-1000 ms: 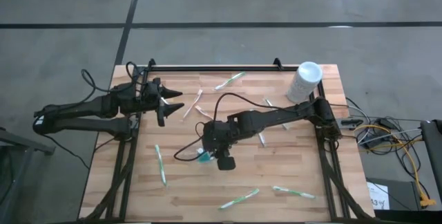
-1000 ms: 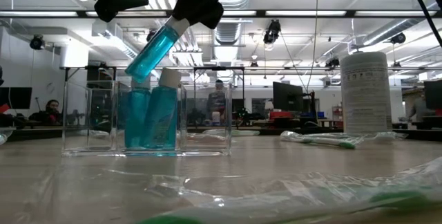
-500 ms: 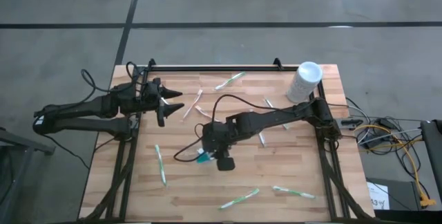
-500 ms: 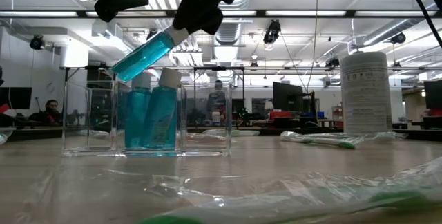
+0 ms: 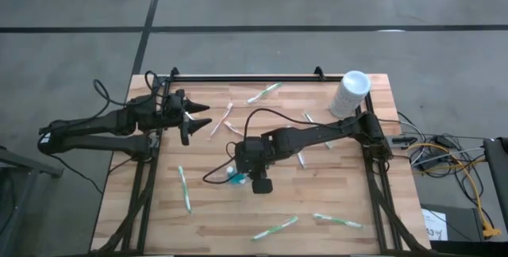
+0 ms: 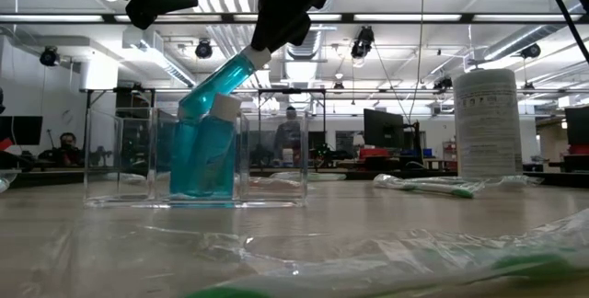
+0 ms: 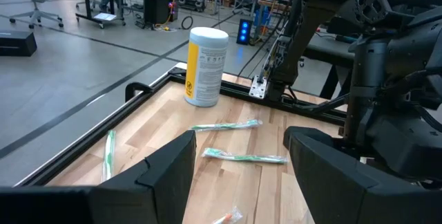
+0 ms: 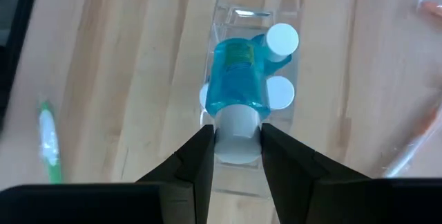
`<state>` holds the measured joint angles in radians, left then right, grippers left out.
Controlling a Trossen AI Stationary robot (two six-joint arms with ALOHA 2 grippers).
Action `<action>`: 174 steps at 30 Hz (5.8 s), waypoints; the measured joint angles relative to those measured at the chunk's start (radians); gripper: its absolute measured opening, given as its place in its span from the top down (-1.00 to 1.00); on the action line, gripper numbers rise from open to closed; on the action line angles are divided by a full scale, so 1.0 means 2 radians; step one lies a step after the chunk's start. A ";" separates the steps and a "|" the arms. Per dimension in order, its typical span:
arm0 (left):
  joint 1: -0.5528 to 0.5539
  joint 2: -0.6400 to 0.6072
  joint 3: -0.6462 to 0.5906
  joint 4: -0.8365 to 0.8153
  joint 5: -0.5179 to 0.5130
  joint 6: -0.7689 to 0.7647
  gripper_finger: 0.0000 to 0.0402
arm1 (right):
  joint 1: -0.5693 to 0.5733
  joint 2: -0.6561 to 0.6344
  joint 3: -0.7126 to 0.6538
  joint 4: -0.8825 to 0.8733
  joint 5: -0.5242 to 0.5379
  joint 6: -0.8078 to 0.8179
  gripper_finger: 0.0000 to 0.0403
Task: Pick & Place toothbrushing station
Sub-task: Put the blue mouthwash into the transparent organizer, then put the green toothbrush into the transparent organizer
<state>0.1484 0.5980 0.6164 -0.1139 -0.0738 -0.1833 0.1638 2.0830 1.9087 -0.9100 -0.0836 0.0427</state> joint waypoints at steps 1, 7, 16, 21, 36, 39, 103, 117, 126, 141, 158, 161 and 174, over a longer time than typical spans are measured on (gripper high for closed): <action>0.000 0.000 0.000 0.000 0.000 0.000 -0.19 | 0.000 0.000 0.000 0.000 0.003 -0.001 0.47; 0.000 0.000 0.000 0.000 -0.001 0.000 -0.19 | 0.000 0.000 0.000 0.000 0.005 -0.001 0.47; 0.000 0.000 0.000 0.000 -0.002 0.000 -0.19 | 0.000 0.000 0.000 0.024 0.001 0.002 0.47; 0.000 0.000 0.000 0.000 -0.002 0.000 -0.19 | 0.001 0.000 0.000 0.027 0.000 0.003 0.39; 0.000 0.000 0.000 0.000 -0.001 0.000 -0.19 | 0.001 -0.006 0.000 0.012 0.011 0.005 0.25; 0.000 0.000 0.000 0.000 0.001 0.000 -0.19 | 0.001 -0.023 0.000 0.012 0.048 0.004 0.25; 0.000 0.000 0.000 0.000 0.000 0.000 -0.19 | 0.060 -0.503 -0.564 0.419 0.253 0.029 0.25; 0.000 0.000 0.000 0.000 0.000 0.000 -0.19 | 0.059 -0.541 -0.593 0.376 0.366 0.176 0.19; 0.000 0.000 0.000 0.000 -0.002 0.000 -0.19 | 0.025 -0.493 -0.592 0.349 0.400 0.271 0.13; 0.000 0.000 0.000 0.000 -0.002 0.000 -0.19 | -0.080 -0.377 -0.565 0.326 0.347 0.370 0.15; 0.000 0.000 0.000 0.000 0.001 0.000 -0.19 | -0.155 -0.217 -0.440 0.200 0.197 0.402 0.08; 0.000 0.000 0.000 0.000 0.001 0.000 -0.19 | -0.165 -0.197 -0.427 0.193 0.169 0.409 0.05; 0.000 0.000 0.000 0.000 0.000 0.000 -0.19 | -0.174 -0.154 -0.416 0.139 0.148 0.407 -0.05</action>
<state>0.1482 0.5983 0.6163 -0.1139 -0.0738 -0.1833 -0.1837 1.7755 1.0762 -0.6324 0.2127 0.8574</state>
